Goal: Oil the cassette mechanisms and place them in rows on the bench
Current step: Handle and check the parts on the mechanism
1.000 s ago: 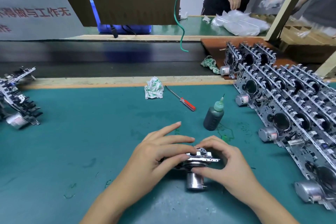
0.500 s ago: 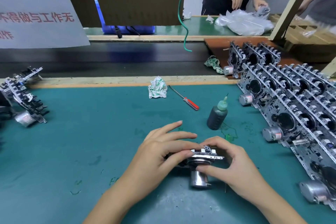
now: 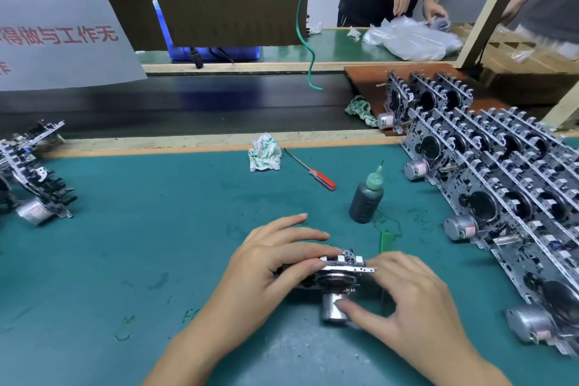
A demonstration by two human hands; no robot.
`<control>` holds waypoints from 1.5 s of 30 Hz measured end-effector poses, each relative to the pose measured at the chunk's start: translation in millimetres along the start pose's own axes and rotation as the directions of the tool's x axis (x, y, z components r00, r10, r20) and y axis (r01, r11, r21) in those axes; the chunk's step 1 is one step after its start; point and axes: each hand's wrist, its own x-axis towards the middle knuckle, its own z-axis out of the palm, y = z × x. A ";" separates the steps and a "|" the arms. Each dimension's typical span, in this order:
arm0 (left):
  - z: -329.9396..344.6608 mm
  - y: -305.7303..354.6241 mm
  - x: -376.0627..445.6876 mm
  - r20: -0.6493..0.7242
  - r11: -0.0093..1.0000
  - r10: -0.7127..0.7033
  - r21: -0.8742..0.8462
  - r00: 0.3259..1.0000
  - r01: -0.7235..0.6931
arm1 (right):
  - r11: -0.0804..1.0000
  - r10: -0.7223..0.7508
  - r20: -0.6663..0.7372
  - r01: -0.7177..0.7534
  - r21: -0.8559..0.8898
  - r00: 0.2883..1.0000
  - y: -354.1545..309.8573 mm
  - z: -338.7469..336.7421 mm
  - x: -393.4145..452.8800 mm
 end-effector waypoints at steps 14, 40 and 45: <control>1.4 -2.7 -0.2 0.023 0.999 -0.009 0.040 1.000 0.009 | 0.667 0.134 0.335 -0.335 0.665 0.933 -4.1 0.7 25.6; 0.7 -1.3 3.6 0.063 1.000 -0.010 -0.025 0.998 0.012 | 0.985 -0.171 -0.060 0.172 0.008 0.983 2.8 -14.4 10.8; 0.5 -0.6 3.6 0.057 0.999 -0.014 -0.032 0.998 0.016 | 0.964 -0.255 -0.276 0.265 -0.001 0.927 -1.4 -15.2 10.1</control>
